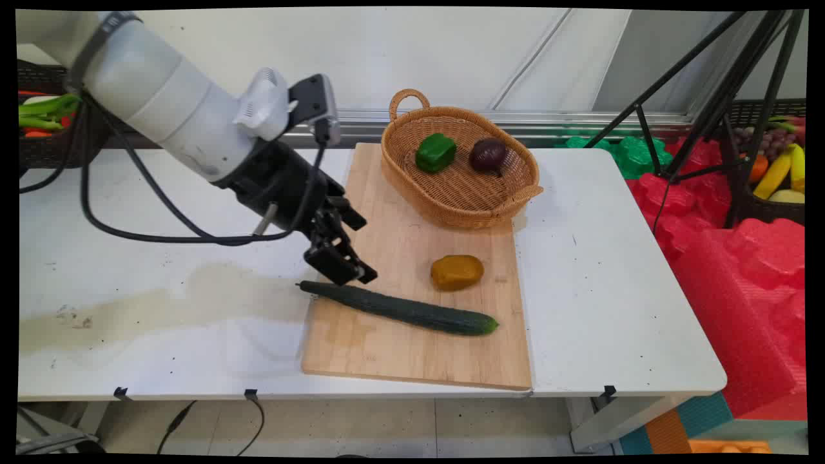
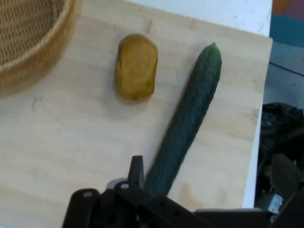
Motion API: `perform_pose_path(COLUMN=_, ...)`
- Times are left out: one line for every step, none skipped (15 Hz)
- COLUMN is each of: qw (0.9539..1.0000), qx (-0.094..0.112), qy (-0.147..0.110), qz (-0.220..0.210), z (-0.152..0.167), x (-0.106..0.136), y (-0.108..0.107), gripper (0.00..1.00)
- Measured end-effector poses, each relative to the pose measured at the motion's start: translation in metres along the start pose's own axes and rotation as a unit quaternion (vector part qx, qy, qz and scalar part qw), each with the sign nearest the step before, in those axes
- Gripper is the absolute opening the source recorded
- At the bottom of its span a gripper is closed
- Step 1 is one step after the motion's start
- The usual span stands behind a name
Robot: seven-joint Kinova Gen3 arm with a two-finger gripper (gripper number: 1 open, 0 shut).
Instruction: Pick up the cucumber from the cutting board
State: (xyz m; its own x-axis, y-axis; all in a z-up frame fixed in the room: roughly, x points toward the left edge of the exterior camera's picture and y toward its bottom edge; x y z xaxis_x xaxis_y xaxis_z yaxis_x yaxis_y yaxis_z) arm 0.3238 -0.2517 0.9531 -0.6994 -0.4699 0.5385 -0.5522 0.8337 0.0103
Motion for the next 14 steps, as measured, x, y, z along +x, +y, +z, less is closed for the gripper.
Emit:
perform_pose_path(qw=1.0000, qx=-0.001, qy=0.002, qz=0.006, z=0.005, x=0.004, y=0.001, gripper=1.00)
perform_pose_path(qw=1.0000, qx=-0.002, qy=0.003, qz=0.009, z=0.007, x=0.006, y=0.001, gripper=1.00)
perform_pose_path(qw=0.9999, qx=-0.002, qy=0.003, qz=0.014, z=0.012, x=0.008, y=0.001, gripper=1.00)
perform_pose_path(qw=0.9998, qx=-0.002, qy=0.003, qz=0.017, z=0.014, x=0.010, y=0.001, gripper=1.00)
perform_pose_path(qw=0.9997, qx=-0.002, qy=0.001, qz=0.024, z=0.019, x=0.012, y=0.001, gripper=1.00)
perform_pose_path(qw=0.9996, qx=-0.003, qy=-0.001, qz=0.029, z=0.023, x=0.013, y=0.001, gripper=1.00)
perform_pose_path(qw=0.9992, qx=-0.003, qy=-0.004, qz=0.039, z=0.029, x=0.014, y=0.001, gripper=1.00)
perform_pose_path(qw=0.9990, qx=-0.003, qy=-0.007, qz=0.045, z=0.033, x=0.015, y=0.000, gripper=1.00)
perform_pose_path(qw=0.9985, qx=-0.004, qy=-0.010, qz=0.054, z=0.039, x=0.017, y=-0.001, gripper=1.00)
perform_pose_path(qw=0.9981, qx=-0.005, qy=-0.013, qz=0.060, z=0.044, x=0.017, y=-0.001, gripper=1.00)
perform_pose_path(qw=0.9974, qx=-0.006, qy=-0.018, qz=0.070, z=0.051, x=0.018, y=-0.002, gripper=1.00)
perform_pose_path(qw=0.9963, qx=-0.008, qy=-0.024, qz=0.081, z=0.060, x=0.019, y=-0.003, gripper=1.00)
perform_pose_path(qw=0.9951, qx=-0.011, qy=-0.032, qz=0.093, z=0.069, x=0.019, y=-0.005, gripper=1.00)
perform_pose_path(qw=0.9940, qx=-0.012, qy=-0.037, qz=0.103, z=0.078, x=0.020, y=-0.006, gripper=1.00)
